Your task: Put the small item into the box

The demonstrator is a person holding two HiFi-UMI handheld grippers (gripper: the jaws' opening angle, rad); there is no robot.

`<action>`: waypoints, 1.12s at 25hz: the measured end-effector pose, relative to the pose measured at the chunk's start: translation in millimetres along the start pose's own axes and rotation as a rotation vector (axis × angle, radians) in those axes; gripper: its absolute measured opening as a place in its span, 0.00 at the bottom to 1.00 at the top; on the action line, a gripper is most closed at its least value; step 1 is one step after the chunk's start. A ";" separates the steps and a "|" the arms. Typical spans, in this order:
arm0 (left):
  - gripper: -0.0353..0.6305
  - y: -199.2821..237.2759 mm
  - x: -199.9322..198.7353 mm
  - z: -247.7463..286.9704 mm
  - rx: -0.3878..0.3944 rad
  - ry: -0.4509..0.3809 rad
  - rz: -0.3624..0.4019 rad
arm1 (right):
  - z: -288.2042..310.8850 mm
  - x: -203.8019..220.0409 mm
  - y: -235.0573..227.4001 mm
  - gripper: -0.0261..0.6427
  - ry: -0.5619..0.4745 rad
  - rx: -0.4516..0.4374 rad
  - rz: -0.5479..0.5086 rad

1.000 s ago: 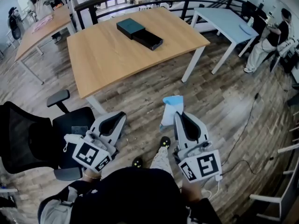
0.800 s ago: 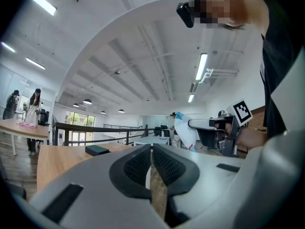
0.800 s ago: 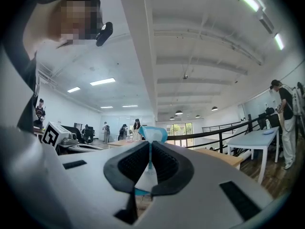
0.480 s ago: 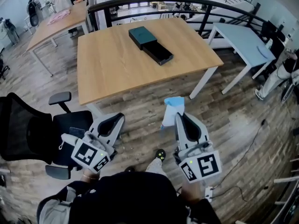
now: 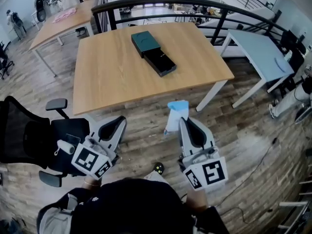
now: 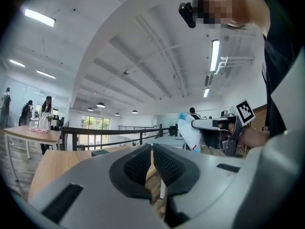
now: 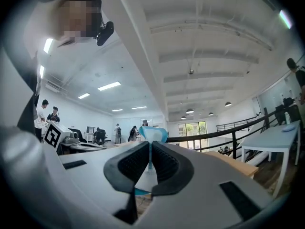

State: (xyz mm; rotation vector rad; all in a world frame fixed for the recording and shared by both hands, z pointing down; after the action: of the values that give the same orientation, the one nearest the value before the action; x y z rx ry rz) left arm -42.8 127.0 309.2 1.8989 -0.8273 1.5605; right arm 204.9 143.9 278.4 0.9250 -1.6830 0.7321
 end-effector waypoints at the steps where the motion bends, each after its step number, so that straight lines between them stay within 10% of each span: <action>1: 0.09 -3.1 1.9 9.4 -0.005 0.000 0.003 | 0.3 0.5 -10.6 0.08 0.000 -0.004 0.003; 28: 0.09 -8.9 38.2 101.8 -0.082 0.048 0.021 | 36.4 37.7 -116.4 0.08 0.011 -0.076 0.072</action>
State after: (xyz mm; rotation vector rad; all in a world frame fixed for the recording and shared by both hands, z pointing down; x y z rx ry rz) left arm 35.4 53.2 328.0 1.7934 -0.8792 1.5540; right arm 280.2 45.2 307.8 0.8093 -1.7305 0.7148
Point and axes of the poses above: the fingertips, and each gripper's own axes: z forward along the fingers, y to its left, x out of its underside, the point moved 7 cm from there along -z, backward along the fingers, and after that the axes turned 12 degrees about -y, right-handed, at the moved point
